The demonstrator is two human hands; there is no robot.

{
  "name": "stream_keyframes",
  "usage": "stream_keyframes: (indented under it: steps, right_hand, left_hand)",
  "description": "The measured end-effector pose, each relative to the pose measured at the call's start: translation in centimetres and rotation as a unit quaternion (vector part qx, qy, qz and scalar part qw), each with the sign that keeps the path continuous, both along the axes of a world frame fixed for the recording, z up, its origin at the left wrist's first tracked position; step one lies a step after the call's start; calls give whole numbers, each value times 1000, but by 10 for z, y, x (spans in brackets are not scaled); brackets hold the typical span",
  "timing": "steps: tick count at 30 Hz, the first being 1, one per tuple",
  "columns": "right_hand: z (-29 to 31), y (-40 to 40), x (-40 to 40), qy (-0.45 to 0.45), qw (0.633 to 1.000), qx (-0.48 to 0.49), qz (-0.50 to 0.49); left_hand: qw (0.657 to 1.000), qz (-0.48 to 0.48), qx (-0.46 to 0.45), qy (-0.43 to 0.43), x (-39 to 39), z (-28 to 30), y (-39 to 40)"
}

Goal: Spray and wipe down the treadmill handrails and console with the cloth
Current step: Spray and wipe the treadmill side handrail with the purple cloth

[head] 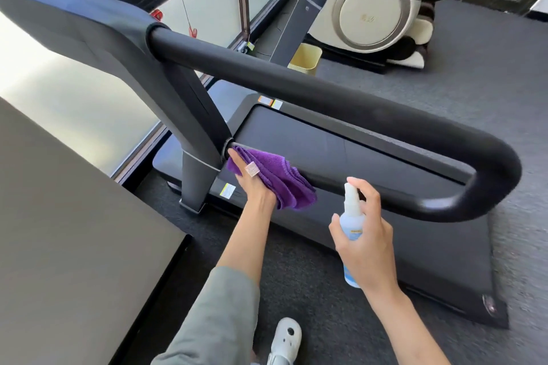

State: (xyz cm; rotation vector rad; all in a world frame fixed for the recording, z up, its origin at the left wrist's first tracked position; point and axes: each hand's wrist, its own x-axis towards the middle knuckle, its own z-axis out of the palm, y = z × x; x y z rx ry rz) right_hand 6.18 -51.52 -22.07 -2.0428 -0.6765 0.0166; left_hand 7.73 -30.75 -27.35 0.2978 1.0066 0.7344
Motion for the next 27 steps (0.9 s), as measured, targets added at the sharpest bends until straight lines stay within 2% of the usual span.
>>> stream_keyframes:
  steps: [4,10,14,19,24,27]
  right_hand:
    - [-3,2,3,3,1000,0,-11]
    - [-3,8,4,5,1000,1,6]
    - [2,17,8,-4,1000,14,11]
    - [3,26,12,-11,1000,21,4]
    - [-3,31,16,-2,1000,-1,-15]
    - [-6,28,20,6,999,-14,-38]
  left_hand:
    - [1000,-3,-6,19,5,-3,-12]
    - [993,-115,-32,-12,-1,5,-56]
    - [998,-63,0,26,-9,4,-22]
    - [998,-4,-25,64,-14,9,13]
    - [999,-24,-27,7,-2,15,-17]
    - [999,-35,-28,9,3,10,-27]
